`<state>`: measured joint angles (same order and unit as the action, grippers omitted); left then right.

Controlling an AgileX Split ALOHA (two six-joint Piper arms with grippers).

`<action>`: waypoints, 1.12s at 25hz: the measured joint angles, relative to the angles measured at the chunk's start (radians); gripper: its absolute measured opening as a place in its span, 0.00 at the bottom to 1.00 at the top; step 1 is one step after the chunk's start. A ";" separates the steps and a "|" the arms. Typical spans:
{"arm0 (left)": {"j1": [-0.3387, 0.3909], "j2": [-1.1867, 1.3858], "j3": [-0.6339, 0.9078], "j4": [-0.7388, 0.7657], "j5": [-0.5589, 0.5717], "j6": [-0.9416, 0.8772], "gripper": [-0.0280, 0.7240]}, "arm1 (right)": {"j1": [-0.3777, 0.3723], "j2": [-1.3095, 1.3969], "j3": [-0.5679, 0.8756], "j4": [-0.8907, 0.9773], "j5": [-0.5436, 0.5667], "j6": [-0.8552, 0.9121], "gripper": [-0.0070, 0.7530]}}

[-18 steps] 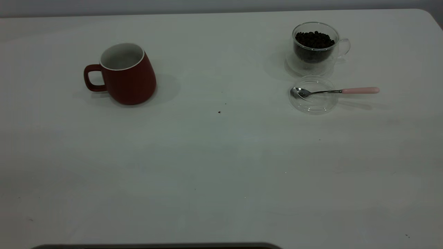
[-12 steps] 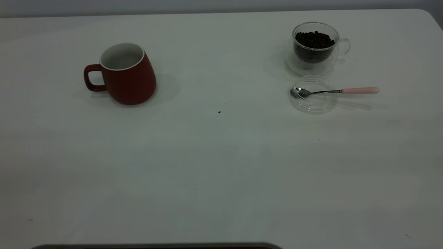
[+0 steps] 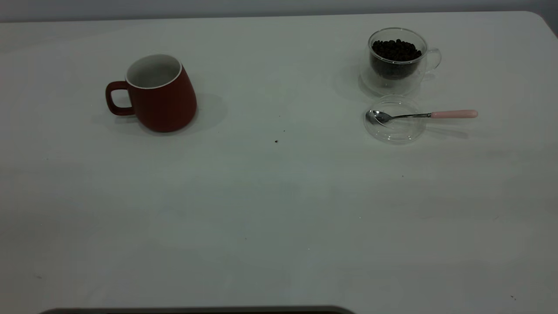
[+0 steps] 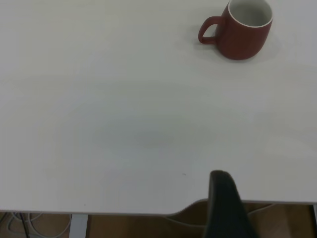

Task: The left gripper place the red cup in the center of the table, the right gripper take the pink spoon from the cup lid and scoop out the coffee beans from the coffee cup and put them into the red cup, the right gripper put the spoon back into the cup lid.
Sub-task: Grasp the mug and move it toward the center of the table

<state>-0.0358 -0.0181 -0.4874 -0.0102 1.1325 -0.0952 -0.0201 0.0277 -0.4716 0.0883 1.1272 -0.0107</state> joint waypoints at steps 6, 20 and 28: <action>0.000 0.000 0.000 0.000 0.000 0.000 0.69 | 0.000 0.000 0.000 0.000 0.000 0.000 0.72; 0.000 0.198 -0.054 0.031 0.031 -0.039 0.69 | 0.000 0.000 0.000 0.000 0.000 0.000 0.72; 0.000 0.686 -0.159 0.052 -0.231 -0.017 0.69 | 0.000 0.000 0.000 0.000 0.000 0.000 0.72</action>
<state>-0.0358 0.6678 -0.6468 0.0423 0.9017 -0.1127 -0.0201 0.0277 -0.4716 0.0883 1.1272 -0.0107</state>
